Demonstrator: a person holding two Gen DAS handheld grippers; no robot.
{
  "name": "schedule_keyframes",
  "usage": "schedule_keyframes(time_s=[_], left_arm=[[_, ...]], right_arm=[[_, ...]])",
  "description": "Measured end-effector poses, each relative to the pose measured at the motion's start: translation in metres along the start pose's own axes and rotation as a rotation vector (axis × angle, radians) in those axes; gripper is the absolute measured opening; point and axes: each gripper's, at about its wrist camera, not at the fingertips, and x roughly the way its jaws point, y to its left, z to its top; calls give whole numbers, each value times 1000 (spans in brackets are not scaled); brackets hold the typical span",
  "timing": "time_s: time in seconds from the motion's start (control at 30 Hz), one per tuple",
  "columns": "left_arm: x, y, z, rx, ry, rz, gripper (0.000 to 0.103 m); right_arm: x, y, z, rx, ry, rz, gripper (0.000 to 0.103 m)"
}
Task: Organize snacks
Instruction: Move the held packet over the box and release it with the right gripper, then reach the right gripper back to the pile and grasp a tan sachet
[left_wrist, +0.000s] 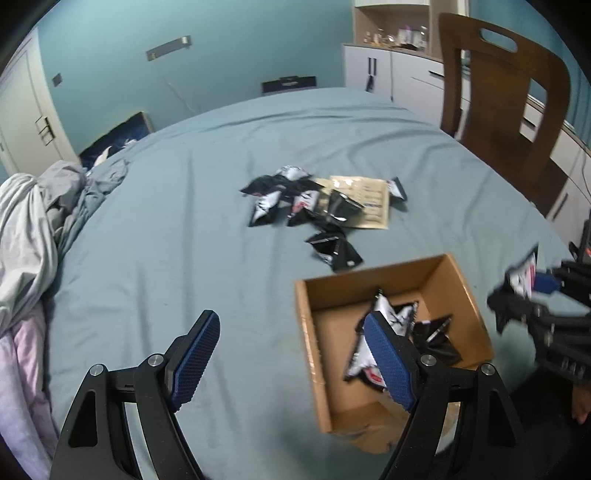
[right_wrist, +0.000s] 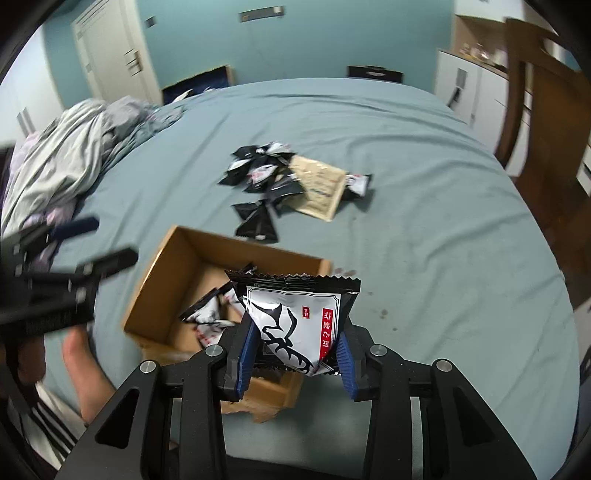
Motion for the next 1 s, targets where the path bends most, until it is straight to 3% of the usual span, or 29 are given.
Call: schedule_keyframes(time_s=[0.17, 0.27, 0.3, 0.47, 0.53, 0.73, 1.0], left_arm=[[1, 1, 0, 0, 1, 8, 81], [3, -1, -1, 8, 7, 8, 81], [3, -1, -1, 9, 9, 8, 81], [5, -2, -1, 12, 14, 13, 81], [5, -1, -1, 9, 15, 15, 81], [6, 0, -2, 4, 24, 20, 81], [8, -4, -3, 23, 29, 25, 81]], right_arm=[[8, 17, -4, -89, 35, 41, 37], [16, 15, -3, -79, 81, 96, 53], [19, 11, -1, -64, 92, 103, 58], [17, -12, 4, 84, 70, 133, 63], [14, -22, 4, 144, 47, 130, 72], [8, -35, 2, 231, 11, 100, 74], [8, -27, 2, 215, 24, 87, 74]])
